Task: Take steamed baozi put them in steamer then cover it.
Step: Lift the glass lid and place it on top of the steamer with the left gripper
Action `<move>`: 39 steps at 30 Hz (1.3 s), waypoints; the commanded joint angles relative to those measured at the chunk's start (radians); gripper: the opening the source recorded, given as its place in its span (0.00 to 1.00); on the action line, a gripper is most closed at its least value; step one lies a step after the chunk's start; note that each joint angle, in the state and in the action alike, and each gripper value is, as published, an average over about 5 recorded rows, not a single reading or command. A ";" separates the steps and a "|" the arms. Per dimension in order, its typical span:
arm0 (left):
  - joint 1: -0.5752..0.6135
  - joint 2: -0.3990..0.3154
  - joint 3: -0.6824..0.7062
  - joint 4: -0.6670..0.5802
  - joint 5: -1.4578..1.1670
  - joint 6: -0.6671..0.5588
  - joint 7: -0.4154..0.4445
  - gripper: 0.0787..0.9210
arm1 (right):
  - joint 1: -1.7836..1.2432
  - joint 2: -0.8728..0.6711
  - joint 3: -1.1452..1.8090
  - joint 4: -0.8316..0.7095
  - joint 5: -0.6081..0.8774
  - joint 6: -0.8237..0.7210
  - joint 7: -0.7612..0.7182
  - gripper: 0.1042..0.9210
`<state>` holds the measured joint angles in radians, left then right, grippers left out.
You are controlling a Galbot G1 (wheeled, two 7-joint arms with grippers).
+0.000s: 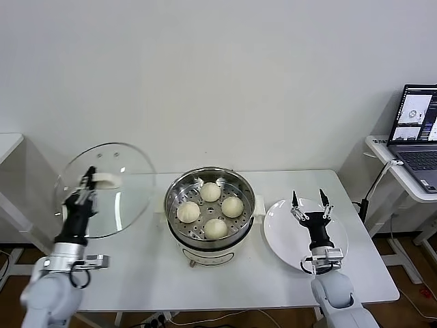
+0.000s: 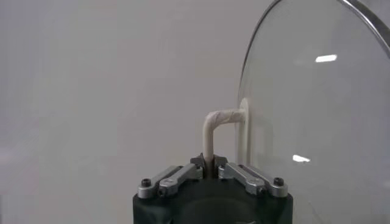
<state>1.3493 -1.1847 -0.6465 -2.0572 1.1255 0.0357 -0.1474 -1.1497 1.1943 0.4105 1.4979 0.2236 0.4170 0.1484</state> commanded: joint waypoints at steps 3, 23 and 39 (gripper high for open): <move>-0.141 -0.155 0.508 -0.184 0.187 0.298 0.270 0.13 | -0.016 -0.005 0.017 -0.009 -0.006 -0.020 -0.005 0.88; -0.307 -0.334 0.624 0.143 0.409 0.387 0.446 0.13 | 0.008 0.022 0.027 -0.067 -0.024 -0.016 -0.018 0.88; -0.304 -0.370 0.608 0.202 0.492 0.381 0.434 0.13 | 0.022 0.030 0.020 -0.089 -0.037 -0.011 -0.023 0.88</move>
<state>1.0634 -1.5230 -0.0567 -1.9021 1.5558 0.4058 0.2748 -1.1298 1.2255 0.4313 1.4172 0.1873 0.4048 0.1261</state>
